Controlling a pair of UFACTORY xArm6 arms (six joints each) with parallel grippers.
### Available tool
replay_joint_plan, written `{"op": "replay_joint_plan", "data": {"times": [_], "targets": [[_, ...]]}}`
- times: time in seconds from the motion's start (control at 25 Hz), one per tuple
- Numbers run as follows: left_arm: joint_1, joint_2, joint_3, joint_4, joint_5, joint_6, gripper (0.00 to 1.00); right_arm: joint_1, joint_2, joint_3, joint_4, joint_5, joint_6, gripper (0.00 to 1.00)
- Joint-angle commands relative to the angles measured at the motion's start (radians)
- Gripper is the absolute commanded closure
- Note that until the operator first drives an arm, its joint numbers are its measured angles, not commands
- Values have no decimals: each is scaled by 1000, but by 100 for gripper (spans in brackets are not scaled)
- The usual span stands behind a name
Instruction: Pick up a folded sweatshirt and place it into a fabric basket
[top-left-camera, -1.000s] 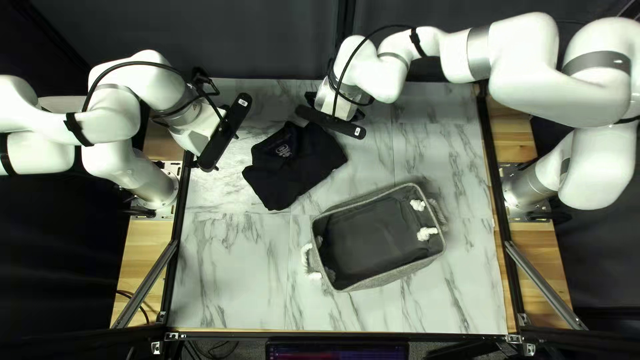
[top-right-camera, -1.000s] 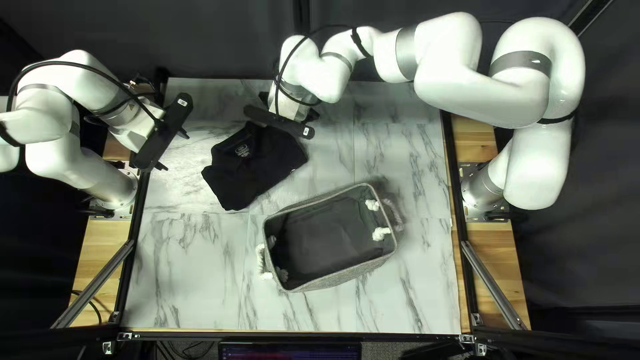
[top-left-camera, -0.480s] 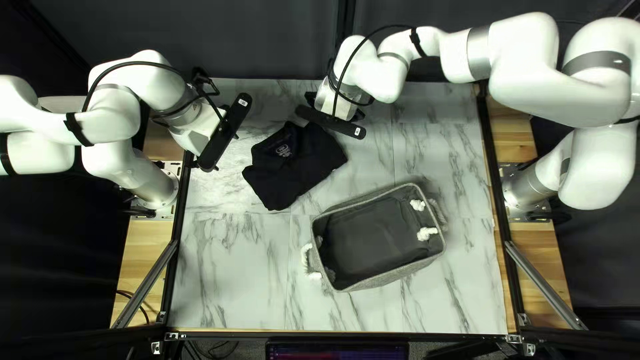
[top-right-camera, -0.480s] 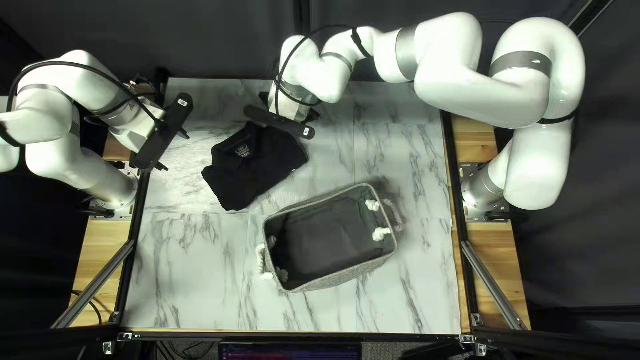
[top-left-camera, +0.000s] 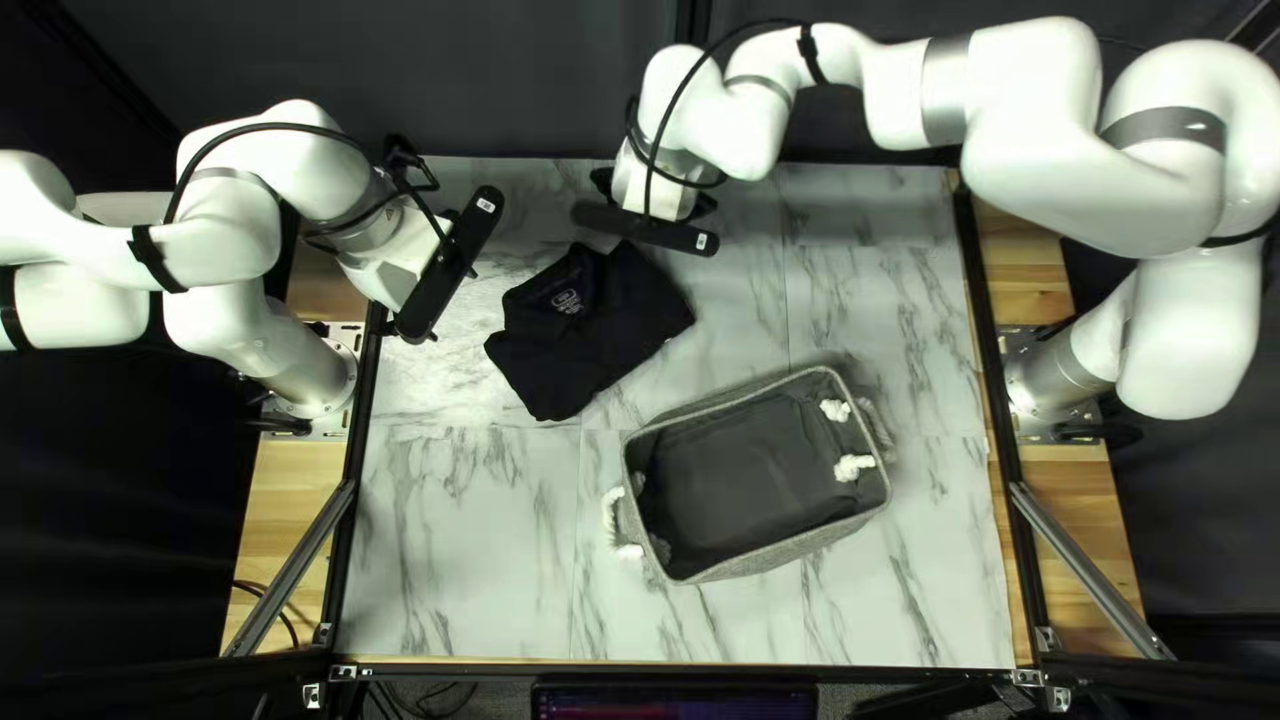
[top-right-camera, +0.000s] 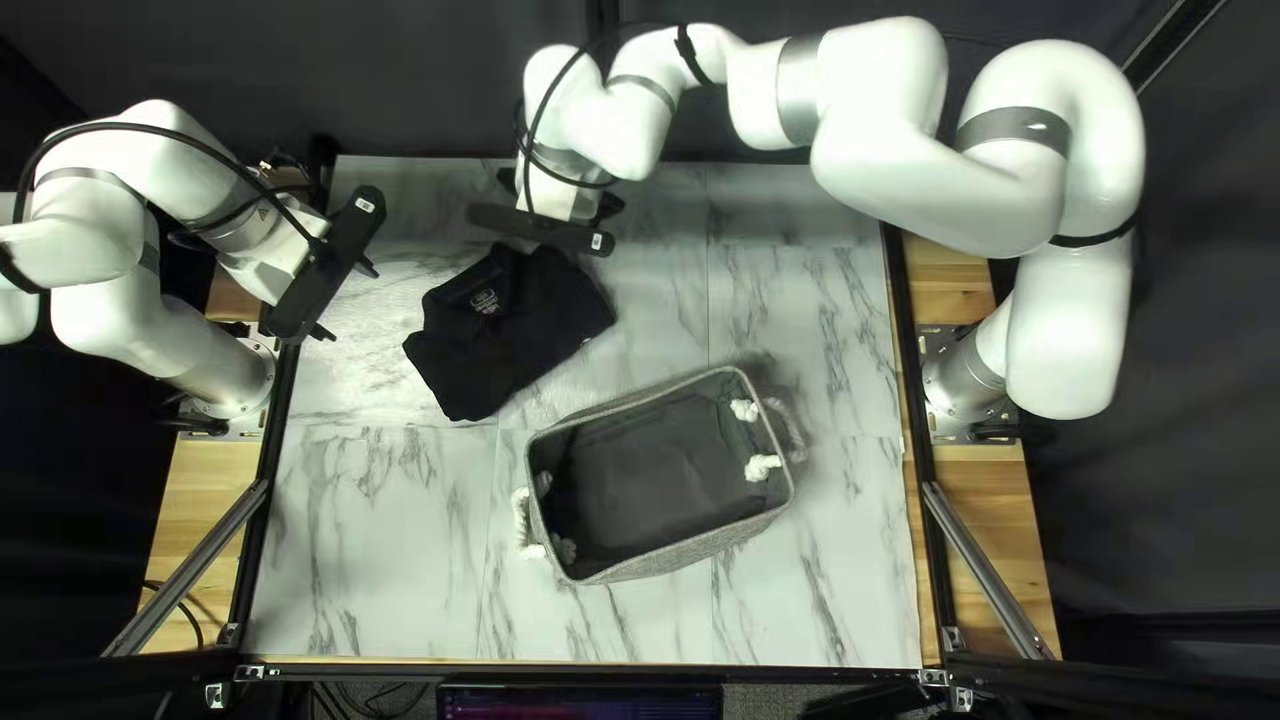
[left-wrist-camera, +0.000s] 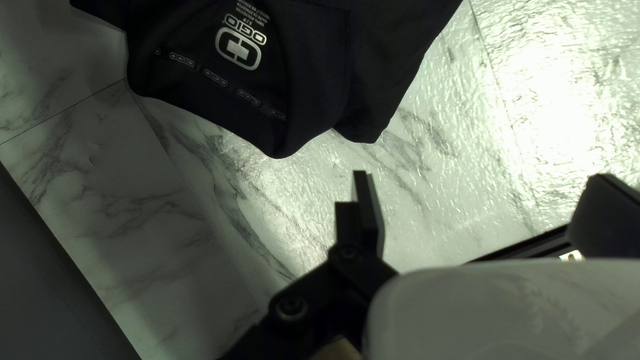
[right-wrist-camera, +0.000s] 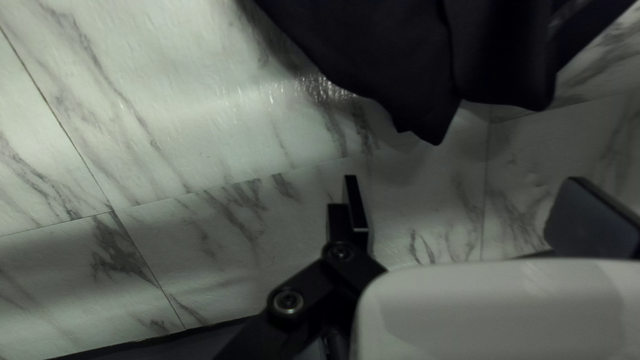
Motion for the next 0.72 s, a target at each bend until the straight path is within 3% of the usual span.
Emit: {"op": "replay_joint_plan", "data": {"times": [0.04, 0.4, 0.72], "targets": [[0, 0, 0, 0, 0, 0, 0, 8, 42, 6, 6, -51, 4, 0], [0, 0, 0, 0, 0, 0, 0, -17, 34, 96, 48, -190, -38, 0], [0, 0, 0, 0, 0, 0, 0, -21, 35, 95, 55, -182, -16, 0]]}}
